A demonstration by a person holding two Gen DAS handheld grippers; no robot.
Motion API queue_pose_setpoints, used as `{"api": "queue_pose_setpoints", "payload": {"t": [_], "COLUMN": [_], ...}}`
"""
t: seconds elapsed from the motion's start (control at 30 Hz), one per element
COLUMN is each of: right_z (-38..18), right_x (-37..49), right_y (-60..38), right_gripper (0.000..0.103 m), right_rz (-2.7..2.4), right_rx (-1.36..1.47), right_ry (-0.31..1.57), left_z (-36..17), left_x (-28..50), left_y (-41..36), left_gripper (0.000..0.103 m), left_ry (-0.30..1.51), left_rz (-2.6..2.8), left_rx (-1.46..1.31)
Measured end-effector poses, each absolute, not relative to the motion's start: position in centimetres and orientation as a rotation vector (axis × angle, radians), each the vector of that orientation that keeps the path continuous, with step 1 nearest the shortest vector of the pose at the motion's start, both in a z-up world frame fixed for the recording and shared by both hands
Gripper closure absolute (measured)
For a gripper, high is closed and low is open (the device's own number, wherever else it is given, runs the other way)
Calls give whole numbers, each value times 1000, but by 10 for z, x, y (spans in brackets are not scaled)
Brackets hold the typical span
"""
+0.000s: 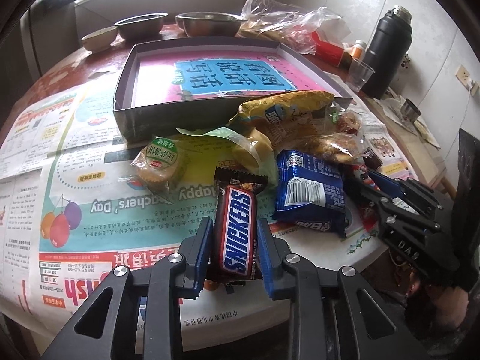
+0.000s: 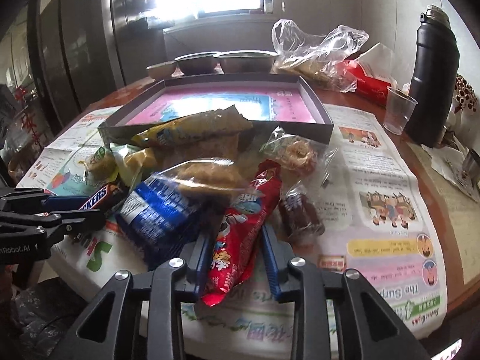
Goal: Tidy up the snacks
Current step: 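Grasp the Snickers bar with the left tool while the right tool grasps the red candy stick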
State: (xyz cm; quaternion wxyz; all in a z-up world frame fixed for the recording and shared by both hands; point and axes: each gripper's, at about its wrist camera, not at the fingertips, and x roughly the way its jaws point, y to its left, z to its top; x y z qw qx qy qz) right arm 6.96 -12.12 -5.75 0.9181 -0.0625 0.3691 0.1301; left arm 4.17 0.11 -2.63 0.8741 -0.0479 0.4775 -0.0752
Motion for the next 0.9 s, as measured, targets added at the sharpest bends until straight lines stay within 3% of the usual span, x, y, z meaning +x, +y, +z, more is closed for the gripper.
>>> {"api": "queue_pose_setpoints", "payload": {"t": [0.33,0.9], "right_z": [-56,-28], "right_x": [67,59], "right_y": [-176,-204], "right_gripper": [80,80], "right_rz": [376,447], "right_rx": [211,418], "right_ry": [832,773], "left_z": [-25,4], "left_x": [38,29], "left_y": [7,15], "left_gripper": [74,74], "left_ry": [989,921], "left_rz": [-201,-231], "left_rx": [-166,-217]}}
